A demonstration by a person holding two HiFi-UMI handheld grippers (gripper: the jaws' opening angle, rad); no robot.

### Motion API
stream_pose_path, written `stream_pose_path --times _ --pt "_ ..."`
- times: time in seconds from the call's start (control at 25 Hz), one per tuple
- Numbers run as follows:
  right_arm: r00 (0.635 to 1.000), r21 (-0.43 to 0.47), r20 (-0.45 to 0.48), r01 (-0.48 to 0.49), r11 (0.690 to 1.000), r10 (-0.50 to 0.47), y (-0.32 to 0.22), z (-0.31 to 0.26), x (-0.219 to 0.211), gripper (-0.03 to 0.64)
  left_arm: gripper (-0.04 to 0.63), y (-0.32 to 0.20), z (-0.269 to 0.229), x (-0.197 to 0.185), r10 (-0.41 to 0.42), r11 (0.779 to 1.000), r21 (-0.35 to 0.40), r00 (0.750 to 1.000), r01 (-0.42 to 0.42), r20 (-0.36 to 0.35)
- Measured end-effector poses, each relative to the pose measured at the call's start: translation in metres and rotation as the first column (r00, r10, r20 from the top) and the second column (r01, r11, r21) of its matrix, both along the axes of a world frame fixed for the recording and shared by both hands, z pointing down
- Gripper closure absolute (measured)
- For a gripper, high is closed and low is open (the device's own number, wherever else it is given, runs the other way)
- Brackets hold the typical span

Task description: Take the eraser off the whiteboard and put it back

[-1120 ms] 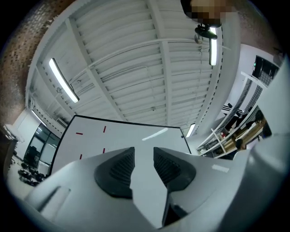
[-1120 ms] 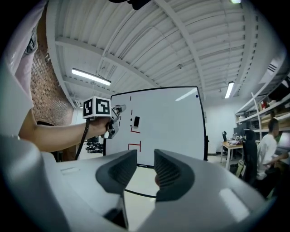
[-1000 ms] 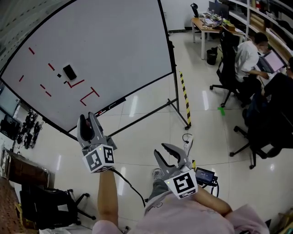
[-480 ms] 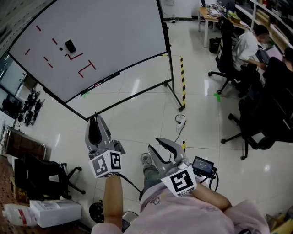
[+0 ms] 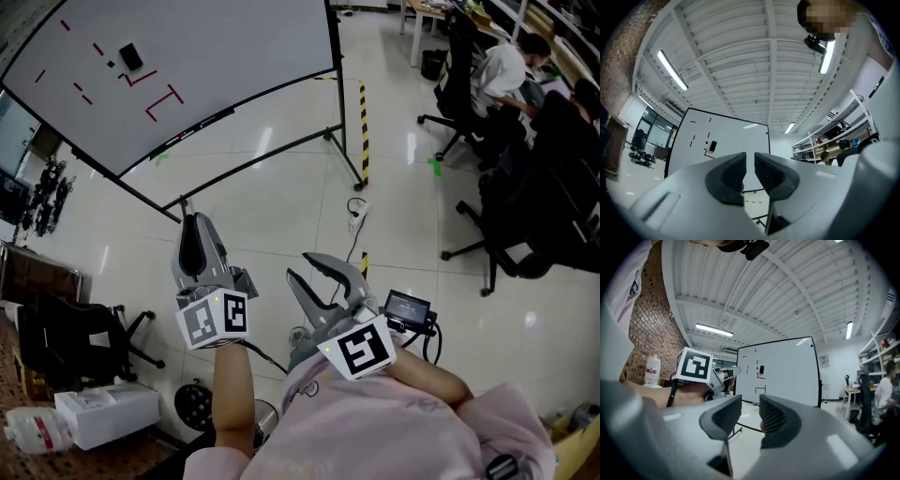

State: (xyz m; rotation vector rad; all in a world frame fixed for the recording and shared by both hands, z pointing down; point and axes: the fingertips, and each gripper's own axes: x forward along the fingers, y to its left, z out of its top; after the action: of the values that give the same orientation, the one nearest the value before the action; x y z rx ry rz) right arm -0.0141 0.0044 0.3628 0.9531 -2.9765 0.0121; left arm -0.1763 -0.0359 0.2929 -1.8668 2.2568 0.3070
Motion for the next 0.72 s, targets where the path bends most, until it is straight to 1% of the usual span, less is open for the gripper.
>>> stream_pose_path --times 0.16,0.2,0.24,0.28,0.36,0.44,0.56,0.72 --pt "0.999 0.012 0.042 -0.026 1.0 0.025 -0.006 -0.009 -0.018 0.495 0.535 0.016 0.023 -0.007 0.036 0.998 -0.051 0.998 -0.039 -0.05" --pt "0.998 0.016 0.052 -0.034 0.999 0.033 -0.006 -0.011 -0.02 0.495 0.532 0.025 0.028 -0.008 0.038 0.998 -0.054 0.997 -0.041 -0.061" --pt "0.997 0.016 0.062 -0.042 0.999 0.041 -0.005 -0.012 -0.023 0.495 0.509 0.034 0.031 -0.007 0.04 0.998 -0.049 0.997 -0.043 -0.069" --pt "0.996 0.013 0.072 -0.049 0.999 0.047 -0.004 -0.012 -0.024 0.495 0.503 0.043 0.033 -0.005 0.044 0.998 -0.035 0.997 -0.047 -0.07" --pt "0.994 0.007 0.089 -0.058 0.998 0.057 0.0 -0.014 -0.026 0.495 0.503 0.059 0.034 0.005 0.066 0.998 -0.016 0.997 -0.066 -0.04" --pt "0.993 0.005 0.102 -0.064 0.998 0.063 0.005 -0.016 -0.026 0.495 0.505 0.071 0.037 0.019 0.091 0.995 -0.032 0.996 -0.091 -0.012" --pt "0.991 0.007 0.121 -0.065 0.998 0.063 0.017 -0.02 -0.024 0.495 0.501 0.088 0.044 0.038 0.122 0.991 -0.055 0.992 -0.124 -0.034" --pt "0.991 0.016 0.124 -0.042 0.999 0.04 0.034 -0.022 -0.021 0.495 0.5 0.116 0.049 0.065 0.142 0.988 -0.048 0.989 -0.144 -0.048"
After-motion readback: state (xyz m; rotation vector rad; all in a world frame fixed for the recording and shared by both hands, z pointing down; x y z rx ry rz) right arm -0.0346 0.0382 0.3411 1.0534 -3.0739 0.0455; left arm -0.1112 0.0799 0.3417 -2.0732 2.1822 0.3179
